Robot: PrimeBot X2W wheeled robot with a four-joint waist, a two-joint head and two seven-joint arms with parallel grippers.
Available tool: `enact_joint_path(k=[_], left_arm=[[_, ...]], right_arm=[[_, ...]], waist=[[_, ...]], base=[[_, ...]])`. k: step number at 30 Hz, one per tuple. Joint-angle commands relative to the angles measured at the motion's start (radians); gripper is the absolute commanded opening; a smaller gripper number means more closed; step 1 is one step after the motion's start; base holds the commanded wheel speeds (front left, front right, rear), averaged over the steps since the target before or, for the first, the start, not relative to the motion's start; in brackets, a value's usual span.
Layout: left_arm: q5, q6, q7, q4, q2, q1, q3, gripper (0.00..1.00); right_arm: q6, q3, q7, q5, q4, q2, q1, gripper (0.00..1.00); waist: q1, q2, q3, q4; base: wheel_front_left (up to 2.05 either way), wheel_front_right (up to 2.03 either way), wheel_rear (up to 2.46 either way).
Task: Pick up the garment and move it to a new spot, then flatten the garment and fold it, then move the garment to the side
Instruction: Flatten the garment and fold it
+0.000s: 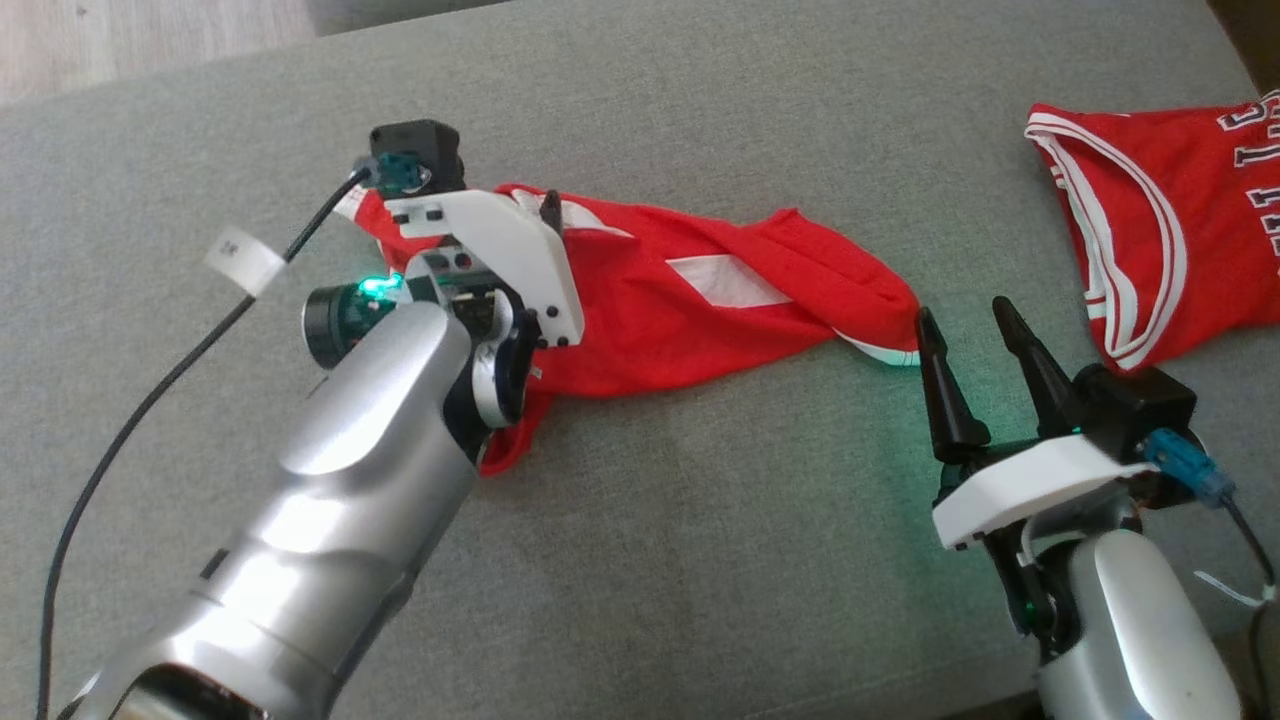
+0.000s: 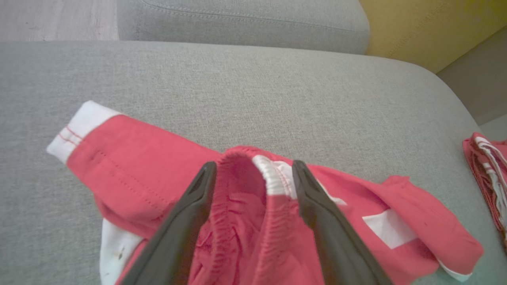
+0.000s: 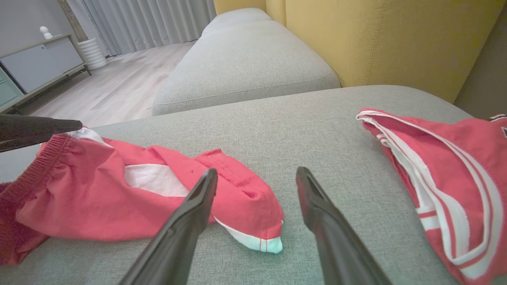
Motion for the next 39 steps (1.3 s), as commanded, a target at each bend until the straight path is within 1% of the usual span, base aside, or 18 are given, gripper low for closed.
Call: enact_joint_path(k=[1, 2, 3, 4, 5, 7, 9, 10, 11, 14, 18, 22, 23, 26, 29, 32, 36, 39], left_arm=[[-0.004, -0.007, 0.010, -0.023, 0.017, -0.049, 0.034, 1.00], [-0.009, -0.011, 0.016, -0.019, 0.015, -0.049, 0.033, 0.85], [-0.012, -0.015, 0.018, -0.015, 0.013, -0.051, 0.033, 0.75], [-0.013, -0.017, 0.018, -0.012, 0.012, -0.052, 0.032, 0.71], [-0.014, -0.019, 0.016, -0.009, 0.010, -0.053, 0.032, 0.72], [-0.015, -0.026, 0.012, -0.008, 0.004, -0.057, 0.029, 0.71], [-0.017, -0.034, 0.007, -0.006, 0.000, -0.062, 0.028, 0.45], [-0.016, -0.037, 0.004, -0.004, 0.000, -0.064, 0.027, 0.24], [-0.016, -0.041, 0.002, -0.002, 0.000, -0.065, 0.026, 0.00], [-0.018, -0.060, -0.014, 0.004, 0.002, -0.066, 0.026, 0.00], [-0.032, -0.094, -0.065, -0.016, 0.012, -0.059, 0.052, 0.00], [-0.100, -0.156, -0.101, -0.096, 0.044, -0.002, 0.113, 0.00], [-0.100, -0.156, -0.101, -0.096, 0.044, -0.002, 0.113, 0.00], [-0.142, -0.185, -0.110, -0.178, 0.089, 0.068, 0.148, 0.00], [-0.175, -0.194, -0.111, -0.262, 0.125, 0.143, 0.172, 0.00], [-0.197, -0.192, -0.113, -0.327, 0.144, 0.200, 0.186, 0.00], [-0.211, -0.184, -0.114, -0.376, 0.152, 0.241, 0.192, 0.00], [-0.215, -0.178, -0.115, -0.403, 0.152, 0.254, 0.193, 0.00]], right_arm=[[0.008, 0.029, -0.012, 0.008, -0.027, 0.003, -0.039, 1.00], [0.008, 0.031, -0.013, 0.010, -0.026, 0.003, -0.041, 1.00], [0.008, 0.033, -0.014, 0.011, -0.025, 0.003, -0.043, 1.00], [0.008, 0.034, -0.015, 0.012, -0.024, 0.003, -0.046, 1.00], [0.008, 0.034, -0.017, 0.013, -0.023, 0.003, -0.048, 1.00], [0.008, 0.034, -0.019, 0.014, -0.021, 0.003, -0.054, 1.00], [0.008, 0.035, -0.020, 0.014, -0.018, 0.003, -0.058, 1.00], [0.008, 0.036, -0.021, 0.014, -0.016, 0.003, -0.059, 1.00], [0.008, 0.038, -0.022, 0.015, -0.014, 0.003, -0.061, 1.00], [0.008, 0.039, -0.026, 0.021, -0.010, 0.003, -0.064, 1.00], [0.008, 0.028, -0.017, 0.032, -0.008, 0.004, -0.069, 1.00], [0.008, -0.014, 0.098, 0.048, 0.005, 0.004, -0.054, 1.00], [0.008, -0.014, 0.098, 0.048, 0.005, 0.004, -0.054, 1.00], [0.008, -0.044, 0.179, 0.048, -0.011, 0.004, -0.034, 1.00], [0.008, -0.058, 0.230, 0.030, -0.008, 0.004, -0.022, 1.00], [0.008, -0.048, 0.237, 0.047, 0.017, 0.004, -0.026, 1.00], [0.008, -0.007, 0.238, 0.099, 0.076, 0.004, -0.049, 1.00], [0.008, 0.040, 0.240, 0.081, 0.141, 0.004, -0.077, 1.00]], waist=[[0.0000, 0.0000, 0.003, 0.000], [0.0000, 0.0000, 0.005, -0.001], [0.0000, 0.0000, 0.007, -0.001], [0.0000, 0.0000, 0.009, -0.002], [0.0000, 0.0000, 0.011, -0.002], [0.0000, 0.0000, 0.016, -0.001], [0.0000, 0.0000, 0.018, -0.001], [0.0000, 0.0000, 0.019, -0.002], [0.0000, 0.0000, 0.020, -0.003], [0.0000, 0.0000, 0.021, -0.004], [0.0000, 0.0000, 0.018, 0.008], [0.0000, 0.0000, 0.003, 0.034], [0.0000, 0.0000, 0.003, 0.034], [0.0000, 0.0000, -0.005, 0.054], [0.0000, 0.0000, -0.007, 0.070], [0.0000, 0.0000, -0.006, 0.086], [0.0000, 0.0000, -0.004, 0.100], [0.0000, 0.0000, -0.001, 0.105]], base=[[0.00, 0.00, 0.00], [0.00, 0.00, 0.00], [0.00, 0.00, 0.00], [0.00, 0.00, 0.00], [0.00, 0.00, 0.00], [0.00, 0.00, 0.00], [0.00, 0.00, 0.00], [0.00, 0.00, 0.00], [0.00, 0.00, 0.00], [0.00, 0.00, 0.00], [0.00, 0.00, 0.00], [0.00, 0.00, 0.00], [0.00, 0.00, 0.00], [0.00, 0.00, 0.00], [0.00, 0.00, 0.00], [0.00, 0.00, 0.00], [0.00, 0.00, 0.00], [0.00, 0.00, 0.00]])
